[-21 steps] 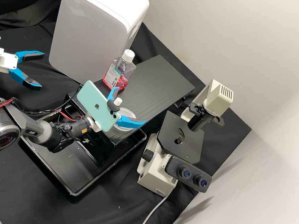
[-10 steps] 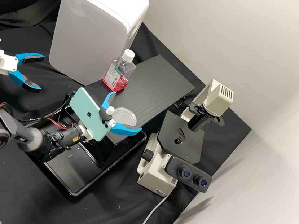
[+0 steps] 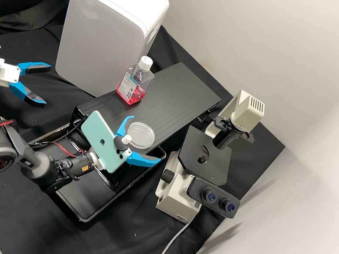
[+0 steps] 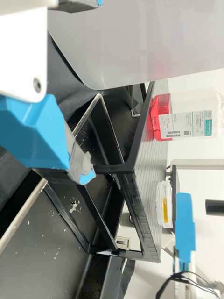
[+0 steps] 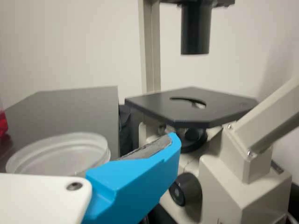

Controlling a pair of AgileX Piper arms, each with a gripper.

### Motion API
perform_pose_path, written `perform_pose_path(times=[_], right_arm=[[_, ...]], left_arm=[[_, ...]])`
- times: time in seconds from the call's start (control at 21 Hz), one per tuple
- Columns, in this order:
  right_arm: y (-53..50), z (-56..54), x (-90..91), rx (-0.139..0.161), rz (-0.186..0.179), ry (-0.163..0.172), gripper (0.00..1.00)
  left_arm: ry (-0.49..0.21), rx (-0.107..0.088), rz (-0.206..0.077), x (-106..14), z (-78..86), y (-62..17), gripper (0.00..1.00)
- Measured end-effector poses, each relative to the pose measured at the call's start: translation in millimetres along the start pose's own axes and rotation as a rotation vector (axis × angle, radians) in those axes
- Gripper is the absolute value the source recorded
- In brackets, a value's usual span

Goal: Remove the lid from the petri dish

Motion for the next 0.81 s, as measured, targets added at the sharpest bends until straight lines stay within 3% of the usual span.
perform_pose_path(times=[0.48,0.67,0.81], right_arm=[[-4.8,4.0,3.1,0.001,-0.017,-0.014,1.0],[-8.2,-1.8,5.5,-0.008,-0.029,0.01,1.0],[-10.0,-5.5,7.1,-0.034,-0.033,0.025,1.0]], left_arm=[[-0.007,0.0,-0.002,0.2,2.1,-0.4,1.0],[-0.006,0.0,-0.007,0.5,1.8,-1.7,1.0],[-0.007,-0.001,-0.014,1.0,2.0,-3.4,1.0]])
